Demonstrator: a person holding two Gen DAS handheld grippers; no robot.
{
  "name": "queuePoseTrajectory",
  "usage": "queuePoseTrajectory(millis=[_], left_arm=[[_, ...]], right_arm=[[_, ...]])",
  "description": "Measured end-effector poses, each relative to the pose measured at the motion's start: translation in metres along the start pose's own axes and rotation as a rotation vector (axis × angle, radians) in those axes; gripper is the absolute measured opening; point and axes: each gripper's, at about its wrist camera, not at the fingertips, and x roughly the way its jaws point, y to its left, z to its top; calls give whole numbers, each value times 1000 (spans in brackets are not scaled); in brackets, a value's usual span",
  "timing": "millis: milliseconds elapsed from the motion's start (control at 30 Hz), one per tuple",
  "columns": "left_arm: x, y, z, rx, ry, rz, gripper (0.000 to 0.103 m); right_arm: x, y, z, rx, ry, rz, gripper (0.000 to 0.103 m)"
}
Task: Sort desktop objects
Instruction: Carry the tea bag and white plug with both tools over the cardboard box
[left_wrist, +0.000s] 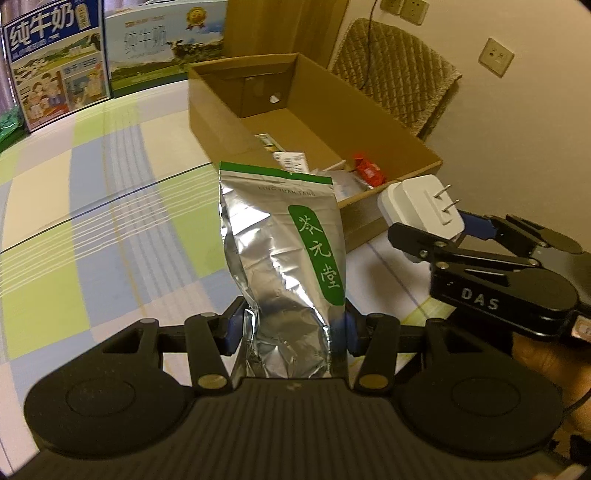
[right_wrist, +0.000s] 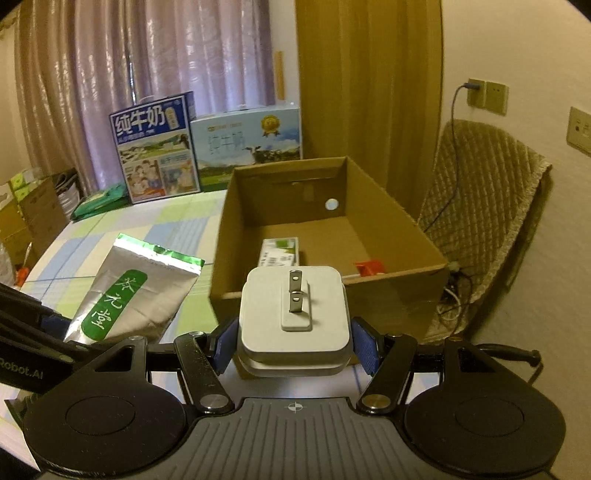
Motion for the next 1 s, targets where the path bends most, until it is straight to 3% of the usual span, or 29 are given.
queuePoseTrajectory(millis=[1000], left_arm=[[22, -55, 36, -27, -20, -51, 46]], right_arm=[[1, -58, 31, -2, -47, -48, 62]])
